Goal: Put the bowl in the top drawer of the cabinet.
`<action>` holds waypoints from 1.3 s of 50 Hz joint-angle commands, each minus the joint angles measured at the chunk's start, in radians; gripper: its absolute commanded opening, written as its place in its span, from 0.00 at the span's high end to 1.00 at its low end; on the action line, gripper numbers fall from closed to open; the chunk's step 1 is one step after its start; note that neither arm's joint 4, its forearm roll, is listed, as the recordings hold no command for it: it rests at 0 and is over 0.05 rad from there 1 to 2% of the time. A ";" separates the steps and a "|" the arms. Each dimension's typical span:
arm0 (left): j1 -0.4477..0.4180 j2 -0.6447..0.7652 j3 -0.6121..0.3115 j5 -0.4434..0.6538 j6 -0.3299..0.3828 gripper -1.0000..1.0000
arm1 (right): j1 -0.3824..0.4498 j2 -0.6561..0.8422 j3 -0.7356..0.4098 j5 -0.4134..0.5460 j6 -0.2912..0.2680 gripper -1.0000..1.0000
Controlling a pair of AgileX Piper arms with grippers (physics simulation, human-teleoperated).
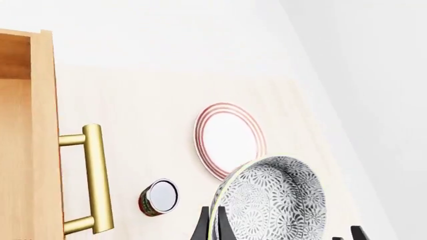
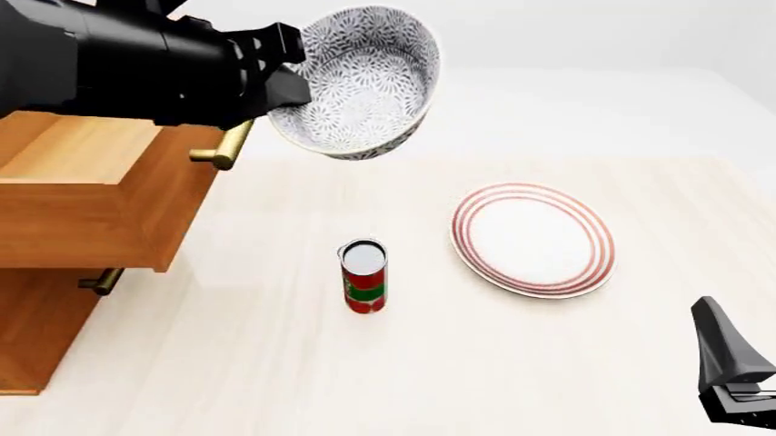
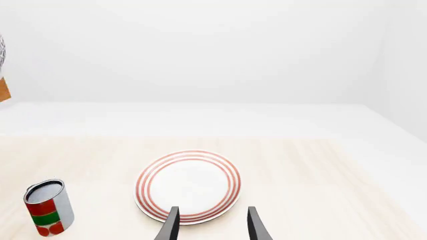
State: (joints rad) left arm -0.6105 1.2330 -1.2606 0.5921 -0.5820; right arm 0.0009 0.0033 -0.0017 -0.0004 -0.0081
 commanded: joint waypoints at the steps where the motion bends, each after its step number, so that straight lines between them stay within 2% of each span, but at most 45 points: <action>1: 0.037 -0.024 -0.015 0.015 0.009 1.00 | 0.000 0.000 0.000 0.000 0.000 0.00; 65: 0.305 -0.135 -0.036 0.072 0.007 1.00 | 0.000 0.000 0.000 0.000 0.000 0.00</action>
State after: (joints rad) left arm -0.3402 1.1148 -1.2906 0.6608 -0.5760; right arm 0.0009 0.0033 -0.0017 -0.0004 -0.0081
